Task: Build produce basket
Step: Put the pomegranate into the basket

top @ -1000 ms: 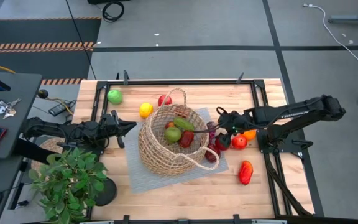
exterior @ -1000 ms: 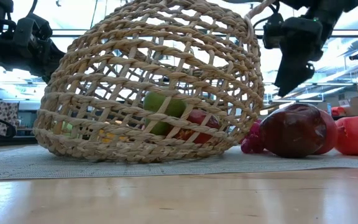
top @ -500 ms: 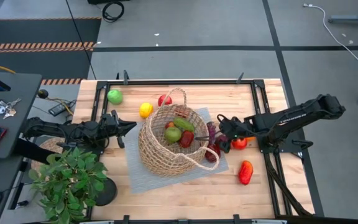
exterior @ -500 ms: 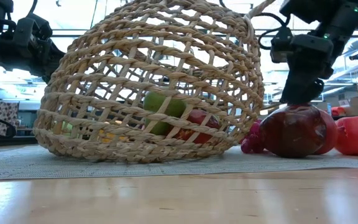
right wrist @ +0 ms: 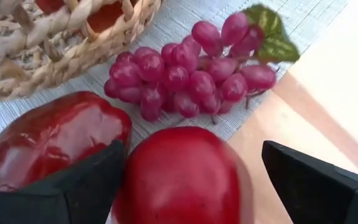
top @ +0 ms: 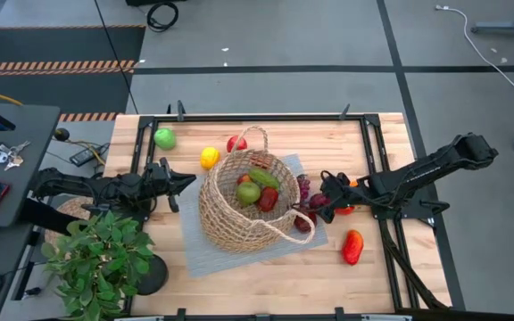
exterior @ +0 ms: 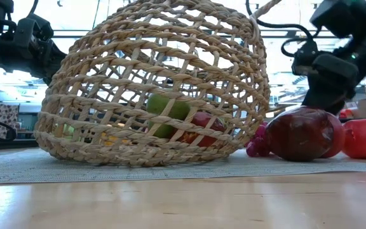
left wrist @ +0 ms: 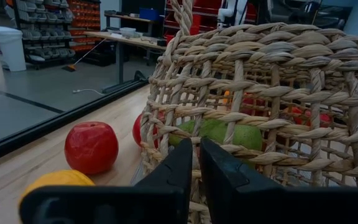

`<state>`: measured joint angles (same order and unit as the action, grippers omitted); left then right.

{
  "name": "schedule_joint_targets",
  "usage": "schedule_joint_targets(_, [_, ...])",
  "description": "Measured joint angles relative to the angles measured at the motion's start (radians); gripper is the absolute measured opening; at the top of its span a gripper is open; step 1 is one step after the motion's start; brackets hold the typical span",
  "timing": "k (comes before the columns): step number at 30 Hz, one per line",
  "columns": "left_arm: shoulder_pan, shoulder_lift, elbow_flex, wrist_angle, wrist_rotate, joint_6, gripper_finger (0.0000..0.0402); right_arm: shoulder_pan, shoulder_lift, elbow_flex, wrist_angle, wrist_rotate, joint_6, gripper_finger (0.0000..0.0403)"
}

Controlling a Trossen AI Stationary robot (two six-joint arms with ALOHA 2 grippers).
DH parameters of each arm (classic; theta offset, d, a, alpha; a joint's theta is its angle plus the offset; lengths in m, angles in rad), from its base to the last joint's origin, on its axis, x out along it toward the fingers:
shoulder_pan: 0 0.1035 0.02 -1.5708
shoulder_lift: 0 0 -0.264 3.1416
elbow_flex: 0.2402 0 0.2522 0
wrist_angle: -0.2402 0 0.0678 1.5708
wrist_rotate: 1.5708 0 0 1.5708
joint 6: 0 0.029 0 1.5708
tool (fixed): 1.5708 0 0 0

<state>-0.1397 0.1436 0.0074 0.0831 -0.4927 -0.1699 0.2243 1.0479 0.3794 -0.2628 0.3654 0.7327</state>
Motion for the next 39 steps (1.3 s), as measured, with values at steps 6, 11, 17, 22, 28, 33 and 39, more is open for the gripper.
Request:
schedule_joint_targets(6, [0.0,0.0,0.0,0.0,0.0,0.0,0.0032,-0.001,-0.002,-0.097,0.162,-0.022,0.008,0.0385])
schedule_joint_targets(11, [0.0,0.0,0.0,0.0,0.0,0.0,0.0038,-0.001,-0.003,-0.13,0.214,-0.027,0.006,0.0385])
schedule_joint_targets(17, [0.0,0.0,0.0,0.0,0.0,0.0,0.0039,-0.002,-0.002,-0.126,0.216,-0.036,-0.035,0.0373])
schedule_joint_targets(22, [0.0,0.0,0.0,0.0,0.0,0.0,0.0033,-0.012,0.0,-0.078,0.169,-0.076,-0.084,0.0356])
schedule_joint_targets(28, [0.0,0.0,0.0,0.0,0.0,0.0,0.0037,-0.038,-0.001,-0.041,0.118,-0.076,-0.104,0.0355])
schedule_joint_targets(33, [0.0,0.0,0.0,0.0,0.0,0.0,0.004,-0.067,-0.001,-0.022,0.123,-0.08,-0.104,0.0355])
schedule_joint_targets(39, [0.0,0.0,0.0,0.0,0.0,0.0,0.0033,-0.088,-0.001,-0.002,0.1,-0.099,-0.107,0.0356])
